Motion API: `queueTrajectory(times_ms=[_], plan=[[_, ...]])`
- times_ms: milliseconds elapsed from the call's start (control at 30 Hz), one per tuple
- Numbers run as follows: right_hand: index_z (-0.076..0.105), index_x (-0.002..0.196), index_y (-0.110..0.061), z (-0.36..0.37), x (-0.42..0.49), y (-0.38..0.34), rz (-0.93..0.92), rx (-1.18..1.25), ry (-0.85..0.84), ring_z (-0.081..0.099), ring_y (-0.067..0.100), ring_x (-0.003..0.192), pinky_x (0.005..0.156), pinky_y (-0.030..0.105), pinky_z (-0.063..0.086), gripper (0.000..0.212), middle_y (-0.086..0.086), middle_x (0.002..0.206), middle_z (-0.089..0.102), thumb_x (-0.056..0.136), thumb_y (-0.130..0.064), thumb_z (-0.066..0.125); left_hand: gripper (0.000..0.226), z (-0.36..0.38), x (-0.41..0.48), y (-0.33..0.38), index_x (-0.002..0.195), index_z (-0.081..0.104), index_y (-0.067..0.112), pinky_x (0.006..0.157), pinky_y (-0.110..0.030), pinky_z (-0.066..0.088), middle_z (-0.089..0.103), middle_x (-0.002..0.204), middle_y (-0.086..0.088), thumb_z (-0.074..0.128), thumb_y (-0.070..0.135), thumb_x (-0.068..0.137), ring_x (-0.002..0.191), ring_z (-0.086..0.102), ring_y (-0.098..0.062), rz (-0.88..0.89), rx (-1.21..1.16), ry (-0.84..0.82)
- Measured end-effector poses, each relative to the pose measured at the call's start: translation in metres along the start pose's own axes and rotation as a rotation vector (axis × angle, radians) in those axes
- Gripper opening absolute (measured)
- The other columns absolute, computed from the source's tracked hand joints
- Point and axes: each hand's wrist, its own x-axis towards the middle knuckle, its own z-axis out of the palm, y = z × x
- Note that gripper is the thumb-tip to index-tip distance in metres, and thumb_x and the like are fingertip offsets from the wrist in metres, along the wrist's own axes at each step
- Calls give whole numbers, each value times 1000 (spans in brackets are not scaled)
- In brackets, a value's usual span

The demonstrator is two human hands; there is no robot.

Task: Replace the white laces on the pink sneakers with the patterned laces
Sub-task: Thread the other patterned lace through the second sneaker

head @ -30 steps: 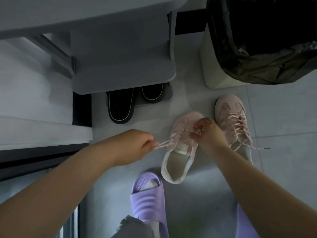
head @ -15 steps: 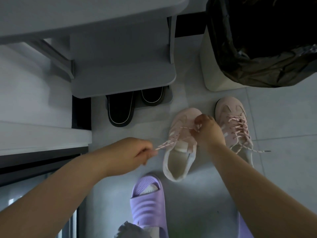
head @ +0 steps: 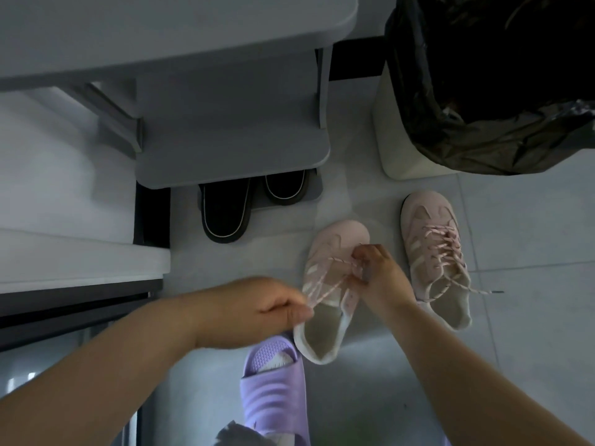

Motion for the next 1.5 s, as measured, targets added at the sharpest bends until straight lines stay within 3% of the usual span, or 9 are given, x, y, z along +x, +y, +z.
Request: queueTrajectory(times_ms=[200,367,500,600,767,900,1067,1300,1500], plan=[[59,114,-15,4,-9,-15,-184,-76,23,50,29,102,85,31,41,50,8,115,52,69,-36,55,45,-12,-3,3,76,64,21,62,-11,37,54,62,19,35,54,86,62,47,-1,-82,12,-27],[68,102,-13,7,0,-38,-278,139,-369,58,14,96,85,20,43,40,1,104,62,73,5,47,38,-15,-1,1,87,68,25,68,-20,44,53,68,14,45,55,87,67,51,-2,-33,74,-7],[73,76,-13,10,2,-33,-491,-141,-463,67,27,82,86,41,53,30,5,85,69,66,-16,44,43,-23,-6,6,77,62,24,63,-14,40,52,73,12,40,61,78,68,52,-3,41,76,126],[70,87,-12,6,2,-30,-439,-310,-316,59,27,96,83,27,49,28,8,100,62,86,-32,51,54,-31,-3,1,74,62,15,59,-29,40,55,68,-5,35,62,76,64,51,-19,37,183,360],[61,80,-8,-23,3,-27,-14,223,-220,60,18,80,68,27,39,19,3,84,61,89,-25,58,40,-35,8,-30,74,61,1,55,-25,35,53,66,-8,48,34,92,63,51,-21,-230,314,852],[65,69,-14,-55,4,-33,70,681,-396,58,14,78,84,23,45,35,1,73,65,90,-38,51,33,-31,10,-57,76,57,2,59,-31,47,64,70,-6,49,29,92,53,56,-18,-421,38,822],[65,75,-8,-58,3,-43,38,674,-370,59,16,80,87,24,49,24,7,76,63,93,-13,49,20,-24,6,-76,76,51,11,37,-13,29,45,58,-3,52,22,93,36,33,-3,-455,-565,880],[48,62,-16,-83,3,-50,145,1328,-209,36,13,51,66,28,40,40,-5,52,33,98,-27,33,18,-19,-12,-118,73,51,9,49,-23,33,49,61,-8,55,13,90,50,38,-17,-712,-431,824],[58,72,-16,-155,-6,-59,-102,1038,-226,28,7,43,53,20,37,31,-9,47,31,90,-31,38,6,-30,-4,-125,89,57,3,66,-33,41,59,86,-21,51,5,89,71,52,-30,-671,-278,1137]])
